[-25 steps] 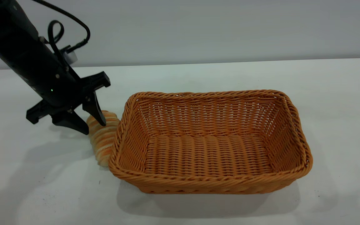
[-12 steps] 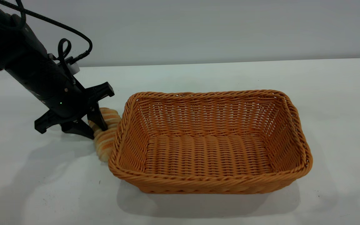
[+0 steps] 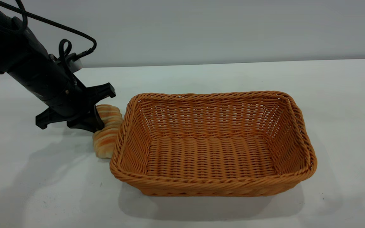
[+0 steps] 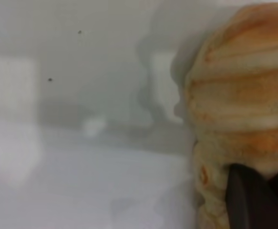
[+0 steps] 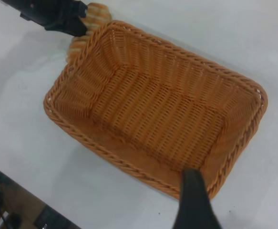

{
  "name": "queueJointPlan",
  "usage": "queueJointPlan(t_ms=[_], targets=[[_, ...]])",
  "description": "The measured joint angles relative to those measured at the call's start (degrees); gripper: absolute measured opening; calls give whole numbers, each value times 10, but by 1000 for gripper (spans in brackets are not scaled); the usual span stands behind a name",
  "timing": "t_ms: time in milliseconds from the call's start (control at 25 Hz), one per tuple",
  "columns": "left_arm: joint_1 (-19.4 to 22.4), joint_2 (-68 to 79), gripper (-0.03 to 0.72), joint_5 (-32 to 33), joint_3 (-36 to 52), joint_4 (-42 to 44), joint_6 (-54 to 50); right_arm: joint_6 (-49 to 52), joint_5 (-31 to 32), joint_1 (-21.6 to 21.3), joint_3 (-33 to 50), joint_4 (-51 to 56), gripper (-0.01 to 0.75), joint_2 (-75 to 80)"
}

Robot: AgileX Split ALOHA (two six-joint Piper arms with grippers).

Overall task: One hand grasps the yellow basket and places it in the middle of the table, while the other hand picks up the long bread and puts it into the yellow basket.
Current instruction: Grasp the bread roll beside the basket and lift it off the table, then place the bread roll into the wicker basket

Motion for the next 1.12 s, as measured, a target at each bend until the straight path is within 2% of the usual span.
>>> queueJointPlan(t_ms=[560,720,1120], targets=[[-11,-140,25,1,0,2,40,0,2,0,0,6,553,0],[-49,-167,24,5,0,4,56,0,2,0,0,7,553,0],[-208,-179,24,5,0,4,77,0,3,0,0,8,553,0]])
